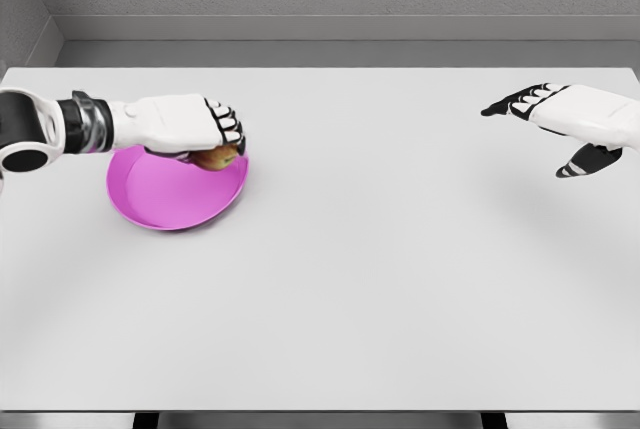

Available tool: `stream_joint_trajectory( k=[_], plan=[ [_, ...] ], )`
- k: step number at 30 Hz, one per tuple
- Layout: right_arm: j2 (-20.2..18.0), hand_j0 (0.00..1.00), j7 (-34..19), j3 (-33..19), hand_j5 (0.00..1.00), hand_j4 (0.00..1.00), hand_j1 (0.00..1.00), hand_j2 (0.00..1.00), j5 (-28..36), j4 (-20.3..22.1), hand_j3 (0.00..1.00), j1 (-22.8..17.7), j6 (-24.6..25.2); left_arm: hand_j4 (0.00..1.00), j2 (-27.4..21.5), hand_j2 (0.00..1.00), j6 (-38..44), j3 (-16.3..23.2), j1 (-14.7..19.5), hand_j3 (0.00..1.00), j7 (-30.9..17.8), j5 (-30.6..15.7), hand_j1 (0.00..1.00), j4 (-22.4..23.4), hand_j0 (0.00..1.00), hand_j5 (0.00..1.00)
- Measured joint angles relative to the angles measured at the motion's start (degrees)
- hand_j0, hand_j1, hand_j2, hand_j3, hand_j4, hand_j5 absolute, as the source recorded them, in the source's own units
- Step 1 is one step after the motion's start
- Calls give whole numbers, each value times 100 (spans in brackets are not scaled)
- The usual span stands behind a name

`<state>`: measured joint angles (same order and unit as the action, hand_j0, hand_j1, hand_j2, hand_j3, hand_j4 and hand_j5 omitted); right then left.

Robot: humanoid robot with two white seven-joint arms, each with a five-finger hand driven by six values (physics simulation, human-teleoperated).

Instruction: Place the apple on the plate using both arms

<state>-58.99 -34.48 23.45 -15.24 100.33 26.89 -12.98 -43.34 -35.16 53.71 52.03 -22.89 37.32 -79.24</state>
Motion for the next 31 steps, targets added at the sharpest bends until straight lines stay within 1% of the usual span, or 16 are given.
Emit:
stream_joint_trajectory(
  k=[2, 3, 4, 5, 6, 12, 13, 15, 18, 21, 25, 31],
  plan=[
    [0, 100, 0, -2, 100, 100, 100, 100, -1, 2, 100, -44, 0, 31, -37, 31, 1, -21, -26, 31, -2, 8, 31, 20, 31, 31],
    [0, 100, 0, -3, 100, 100, 100, 100, -3, 2, 100, -44, 0, 34, -54, 34, 2, -28, -26, 34, -2, 8, 34, 25, 34, 34],
    [0, 100, 0, -4, 100, 100, 100, 100, -5, 5, 100, -53, 0, 63, -67, 63, 3, -33, -26, 63, -3, 7, 63, 30, 63, 63],
    [0, 100, 0, -4, 100, 100, 100, 100, -6, 7, 100, -79, 0, 100, -76, 100, 3, -37, -26, 100, -5, 5, 100, 33, 100, 100],
    [-2, 100, 0, -4, 100, 100, 100, 100, -7, 9, 100, -158, 0, 100, -83, 100, 4, -40, -35, 100, -6, 1, 100, 35, 100, 100],
    [-35, 100, 0, -12, 100, 100, 100, 100, -15, 12, 100, -167, 0, 100, -190, 100, 6, -79, -35, 100, -7, -20, 100, 39, 100, 100],
    [-41, 100, 0, -13, 100, 100, 100, 100, -17, 12, 100, -176, 0, 100, -226, 100, 5, -122, -123, 100, -3, -42, 100, 39, 100, 100],
    [-52, 100, 0, -13, 100, 100, 100, 100, -17, 12, 100, -176, 0, 100, -321, 100, 2, -328, -369, 100, 5, -316, 100, 43, 100, 100],
    [-64, 100, 0, -14, 100, 100, 100, 100, -17, 11, 100, -176, 0, 100, -440, 100, 6, -618, -413, 100, 8, -909, 100, 225, 100, 100],
    [-68, 100, 0, -14, 100, 100, 100, 100, -17, 8, 100, -176, 0, 100, -499, 100, 5, -833, -492, 100, 14, -1275, 100, 436, 100, 100],
    [-76, 100, 0, -15, 100, 100, 100, 100, -17, 5, 100, -185, 0, 100, -558, 100, 5, -1030, -606, 100, 19, -1440, 100, 554, 100, 100],
    [-86, 100, 0, -15, 100, 100, 100, 100, -17, 11, 100, -185, 0, 100, -587, 100, 5, -1092, -624, 100, 22, -1487, 100, 649, 100, 100]
  ],
)
